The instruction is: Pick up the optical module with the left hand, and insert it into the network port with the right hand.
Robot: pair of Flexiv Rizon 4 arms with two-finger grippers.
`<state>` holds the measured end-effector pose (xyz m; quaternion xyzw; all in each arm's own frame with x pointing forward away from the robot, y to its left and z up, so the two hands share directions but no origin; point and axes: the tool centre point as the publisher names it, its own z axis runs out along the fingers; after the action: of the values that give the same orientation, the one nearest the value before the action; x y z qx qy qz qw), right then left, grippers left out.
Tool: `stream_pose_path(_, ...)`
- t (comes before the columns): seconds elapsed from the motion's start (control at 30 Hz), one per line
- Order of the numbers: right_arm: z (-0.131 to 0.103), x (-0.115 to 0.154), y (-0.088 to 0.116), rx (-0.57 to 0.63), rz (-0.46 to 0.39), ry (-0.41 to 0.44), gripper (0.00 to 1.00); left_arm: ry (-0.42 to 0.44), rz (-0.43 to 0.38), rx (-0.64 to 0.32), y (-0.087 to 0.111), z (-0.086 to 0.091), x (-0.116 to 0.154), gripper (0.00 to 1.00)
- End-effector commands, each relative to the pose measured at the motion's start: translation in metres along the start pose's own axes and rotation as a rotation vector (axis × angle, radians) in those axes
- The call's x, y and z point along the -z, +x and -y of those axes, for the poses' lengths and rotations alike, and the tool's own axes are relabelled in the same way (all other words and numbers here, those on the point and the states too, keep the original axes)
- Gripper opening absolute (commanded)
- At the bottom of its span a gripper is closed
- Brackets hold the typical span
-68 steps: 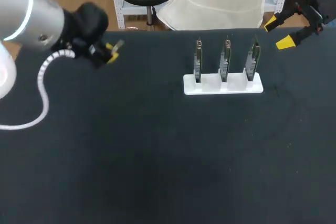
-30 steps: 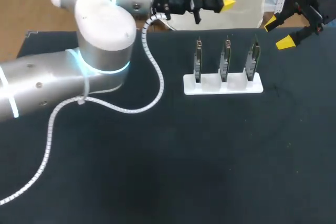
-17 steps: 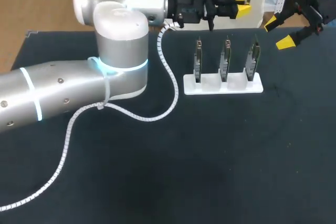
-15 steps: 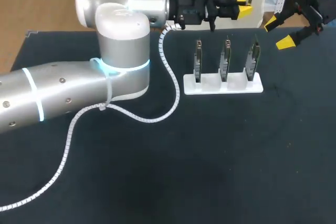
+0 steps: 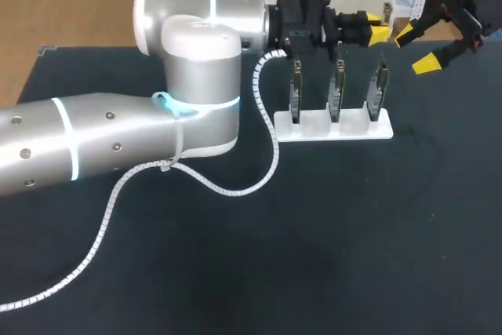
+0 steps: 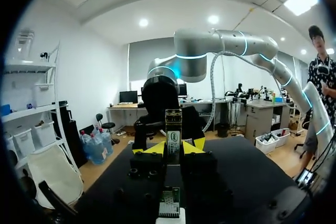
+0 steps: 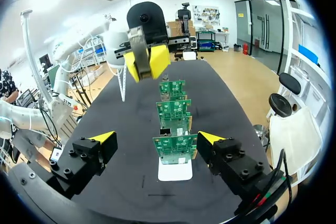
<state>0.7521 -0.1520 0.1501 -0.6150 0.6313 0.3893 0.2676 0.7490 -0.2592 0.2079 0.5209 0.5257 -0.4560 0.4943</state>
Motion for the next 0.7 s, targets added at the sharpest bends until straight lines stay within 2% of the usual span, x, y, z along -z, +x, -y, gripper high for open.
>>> stream_pose_path(0.03,-0.001,-0.001,0.0,0.002,0.001,0.003,1.0,0.009,-0.008,0.009,0.004,-0.004,-0.005,0.0)
stream_pose_path(0.7,-0.001,-0.001,0.0,0.002,0.001,0.003,1.0,-0.011,-0.018,0.093,0.023,-0.007,-0.017,0.0)
